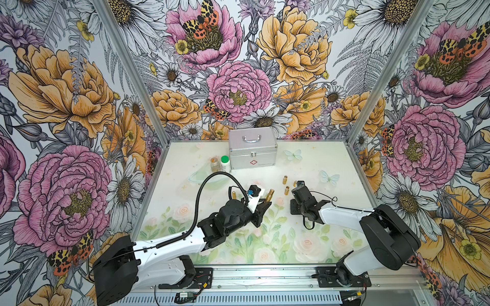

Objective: Open the lipstick cap
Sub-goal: Place the cover at the center of the board, then place the lipstick at the center of the board.

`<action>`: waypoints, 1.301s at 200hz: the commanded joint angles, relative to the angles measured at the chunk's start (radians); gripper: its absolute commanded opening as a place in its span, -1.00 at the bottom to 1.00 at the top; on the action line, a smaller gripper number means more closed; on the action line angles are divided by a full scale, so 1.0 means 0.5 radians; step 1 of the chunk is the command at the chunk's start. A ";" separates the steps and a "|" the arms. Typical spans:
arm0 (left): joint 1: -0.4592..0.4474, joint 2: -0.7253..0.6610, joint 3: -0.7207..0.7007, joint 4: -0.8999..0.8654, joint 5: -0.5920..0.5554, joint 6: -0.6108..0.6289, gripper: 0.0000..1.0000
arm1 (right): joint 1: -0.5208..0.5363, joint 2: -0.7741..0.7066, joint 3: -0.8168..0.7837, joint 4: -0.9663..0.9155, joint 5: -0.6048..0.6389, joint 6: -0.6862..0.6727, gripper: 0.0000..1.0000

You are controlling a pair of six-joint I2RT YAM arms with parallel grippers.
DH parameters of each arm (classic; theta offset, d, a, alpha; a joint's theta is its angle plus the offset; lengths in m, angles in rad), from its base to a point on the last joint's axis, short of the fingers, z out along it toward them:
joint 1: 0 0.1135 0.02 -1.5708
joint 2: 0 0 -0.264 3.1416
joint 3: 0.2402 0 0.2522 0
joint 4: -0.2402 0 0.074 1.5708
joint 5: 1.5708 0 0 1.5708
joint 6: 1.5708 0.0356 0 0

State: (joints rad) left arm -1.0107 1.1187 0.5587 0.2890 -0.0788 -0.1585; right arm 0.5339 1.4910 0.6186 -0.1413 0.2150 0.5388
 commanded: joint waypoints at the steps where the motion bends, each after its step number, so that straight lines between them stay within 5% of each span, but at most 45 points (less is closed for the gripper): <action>1: -0.015 -0.016 0.013 0.054 -0.023 -0.017 -1.00 | 0.012 -0.145 0.090 -0.153 0.000 0.015 -0.18; 45: -0.013 -0.005 0.014 0.038 -0.025 -0.003 -1.00 | 0.012 -0.541 0.237 -0.560 -0.134 0.004 -0.10; 136: -0.005 0.105 0.169 -0.148 -0.085 0.129 -1.00 | 0.027 -0.899 0.595 -0.742 -1.266 0.089 0.02; 260: -0.028 0.220 0.302 -0.167 -0.079 0.182 -1.00 | 0.141 -0.730 0.691 -0.451 -1.487 0.274 -0.14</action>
State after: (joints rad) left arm -1.0134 1.2255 0.6754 0.2054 -0.1055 -0.0937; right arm 0.5953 1.1015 0.9199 -0.4129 -0.5007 0.6643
